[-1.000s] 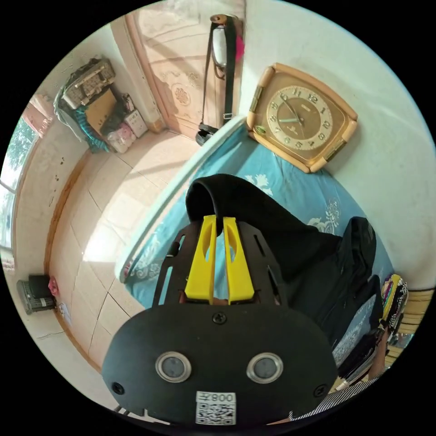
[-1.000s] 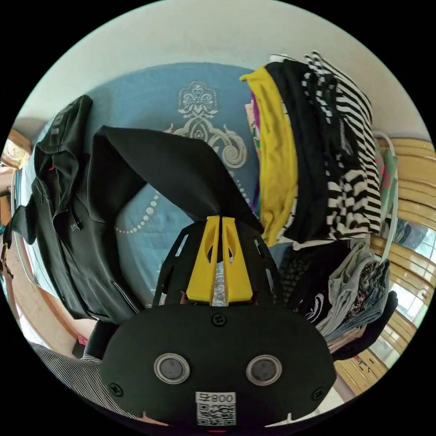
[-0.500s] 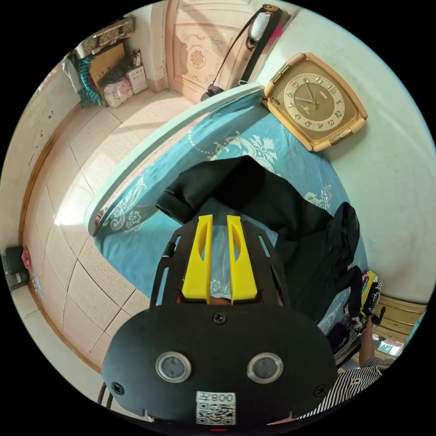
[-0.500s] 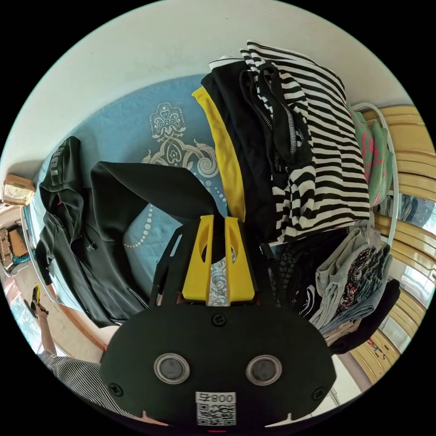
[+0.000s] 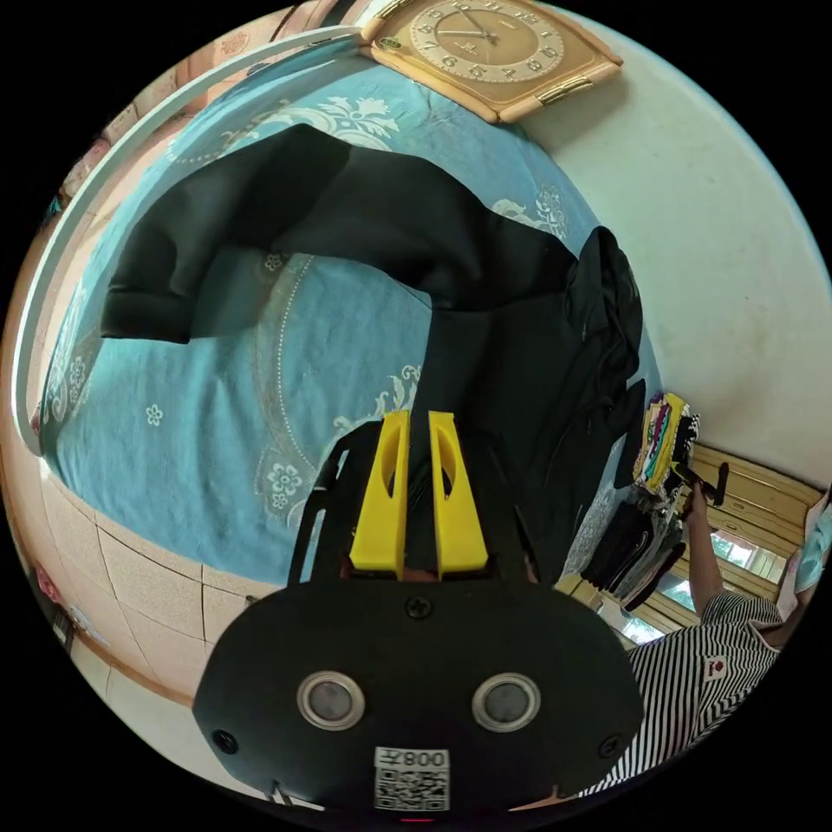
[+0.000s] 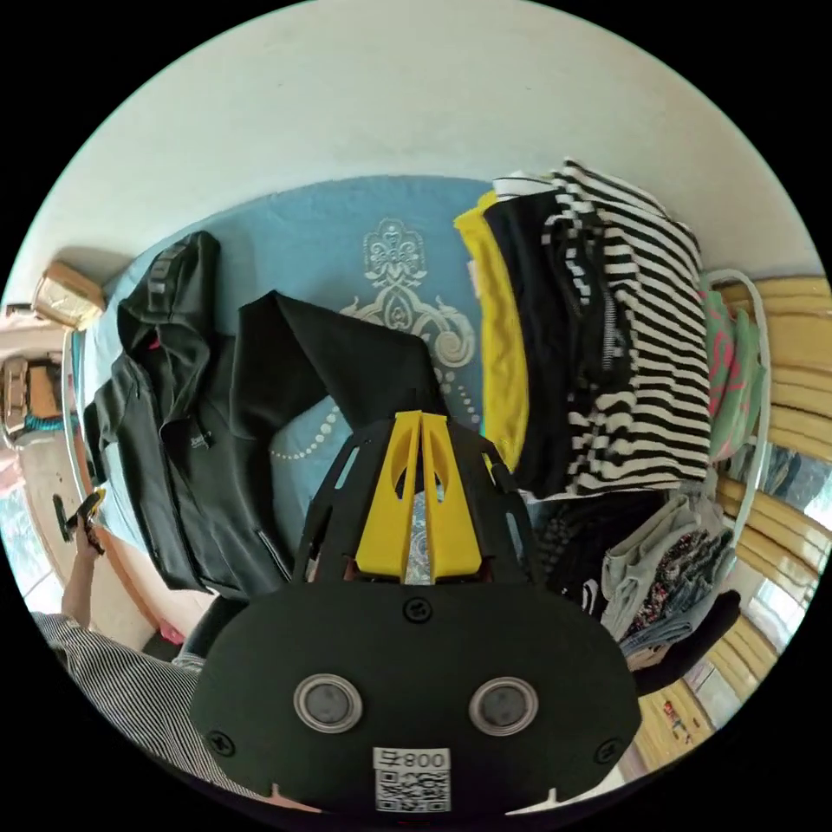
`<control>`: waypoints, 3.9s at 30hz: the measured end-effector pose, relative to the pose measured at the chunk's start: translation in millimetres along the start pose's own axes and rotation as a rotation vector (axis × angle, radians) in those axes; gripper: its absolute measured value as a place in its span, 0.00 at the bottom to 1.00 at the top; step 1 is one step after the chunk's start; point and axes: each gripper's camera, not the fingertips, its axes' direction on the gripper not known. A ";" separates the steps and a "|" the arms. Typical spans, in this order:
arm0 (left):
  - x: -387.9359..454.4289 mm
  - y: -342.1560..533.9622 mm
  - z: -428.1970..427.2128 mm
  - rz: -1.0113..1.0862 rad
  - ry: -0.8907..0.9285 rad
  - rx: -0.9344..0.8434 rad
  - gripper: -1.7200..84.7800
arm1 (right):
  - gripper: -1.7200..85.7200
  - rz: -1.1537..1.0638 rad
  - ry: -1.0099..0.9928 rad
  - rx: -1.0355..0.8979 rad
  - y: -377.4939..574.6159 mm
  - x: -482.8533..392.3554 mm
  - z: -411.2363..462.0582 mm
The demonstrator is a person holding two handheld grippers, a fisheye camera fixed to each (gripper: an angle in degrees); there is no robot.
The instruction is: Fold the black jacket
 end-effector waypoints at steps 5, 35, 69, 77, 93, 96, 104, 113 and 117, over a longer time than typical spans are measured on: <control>-7.3 15.2 46.2 -0.003 0.042 -0.081 0.09 | 0.02 -0.163 -0.222 -0.153 22.9 -63.5 95.3; 48.7 65.0 275.9 0.410 -0.176 -0.173 0.05 | 0.09 -0.348 -0.614 -0.013 -98.7 -326.6 189.2; 21.5 -26.8 378.4 0.355 0.139 -0.126 0.02 | 0.03 -0.572 -0.528 0.057 -150.8 -398.3 150.5; 7.1 -22.6 409.3 0.378 0.105 -0.214 0.02 | 0.03 -0.558 -0.531 0.009 -148.5 -397.1 179.0; -1.4 -17.3 401.6 0.454 0.188 -0.102 0.10 | 0.08 -0.500 -0.689 0.004 -159.7 -334.1 183.1; 7.1 -13.4 409.0 0.494 0.193 -0.136 0.11 | 0.09 -0.464 -0.799 0.105 -140.0 -289.7 158.6; -7.8 -0.8 455.9 0.380 0.295 -0.286 0.12 | 0.11 -0.189 -0.805 0.058 -66.4 -183.8 194.6; -32.4 27.6 472.5 0.299 0.340 -0.398 0.11 | 0.11 -0.083 -0.980 -0.069 -46.2 -159.0 247.4; -38.4 40.3 480.2 0.296 0.336 -0.435 0.11 | 0.12 -0.091 -1.037 -0.108 -48.7 -157.1 258.7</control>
